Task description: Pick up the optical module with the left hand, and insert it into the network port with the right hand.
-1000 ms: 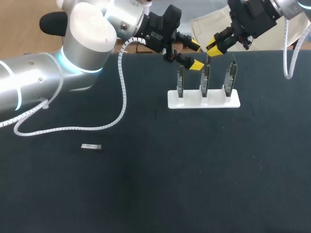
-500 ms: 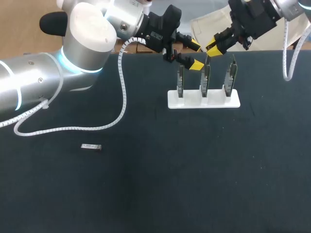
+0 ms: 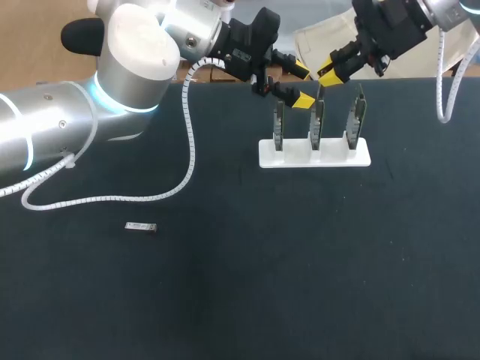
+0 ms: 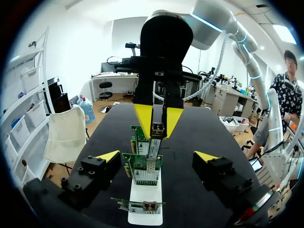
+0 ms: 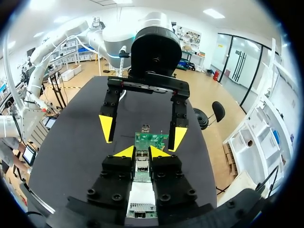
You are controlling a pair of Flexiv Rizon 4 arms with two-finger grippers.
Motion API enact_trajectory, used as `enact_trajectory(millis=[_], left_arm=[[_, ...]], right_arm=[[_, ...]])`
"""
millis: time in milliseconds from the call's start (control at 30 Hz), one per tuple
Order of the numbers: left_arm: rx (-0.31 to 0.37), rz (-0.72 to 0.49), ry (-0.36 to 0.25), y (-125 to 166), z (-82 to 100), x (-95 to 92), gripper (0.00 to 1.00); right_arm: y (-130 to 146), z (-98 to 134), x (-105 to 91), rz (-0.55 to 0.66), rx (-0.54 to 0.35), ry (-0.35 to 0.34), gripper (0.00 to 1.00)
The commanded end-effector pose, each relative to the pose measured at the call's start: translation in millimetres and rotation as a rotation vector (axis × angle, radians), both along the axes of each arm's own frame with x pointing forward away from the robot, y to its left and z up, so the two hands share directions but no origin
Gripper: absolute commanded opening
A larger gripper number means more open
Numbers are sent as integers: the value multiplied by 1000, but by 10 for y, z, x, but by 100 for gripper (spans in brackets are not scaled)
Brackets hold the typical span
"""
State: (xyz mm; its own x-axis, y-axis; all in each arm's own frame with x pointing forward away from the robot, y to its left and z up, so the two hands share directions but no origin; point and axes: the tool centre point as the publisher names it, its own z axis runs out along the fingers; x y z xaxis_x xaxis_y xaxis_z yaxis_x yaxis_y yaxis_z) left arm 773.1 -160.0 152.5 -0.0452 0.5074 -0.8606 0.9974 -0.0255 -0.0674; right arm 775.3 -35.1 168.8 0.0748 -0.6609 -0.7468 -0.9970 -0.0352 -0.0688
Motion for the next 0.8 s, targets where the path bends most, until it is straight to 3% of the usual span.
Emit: enact_trajectory(millis=[33,800], left_arm=[[5,-3,3,-4,7,16,100],[5,-3,3,-4,7,16,100]], right_arm=[[-5,-14,2,-1,-2,3,0],[-24,-9,-7,-9,3,0,0]])
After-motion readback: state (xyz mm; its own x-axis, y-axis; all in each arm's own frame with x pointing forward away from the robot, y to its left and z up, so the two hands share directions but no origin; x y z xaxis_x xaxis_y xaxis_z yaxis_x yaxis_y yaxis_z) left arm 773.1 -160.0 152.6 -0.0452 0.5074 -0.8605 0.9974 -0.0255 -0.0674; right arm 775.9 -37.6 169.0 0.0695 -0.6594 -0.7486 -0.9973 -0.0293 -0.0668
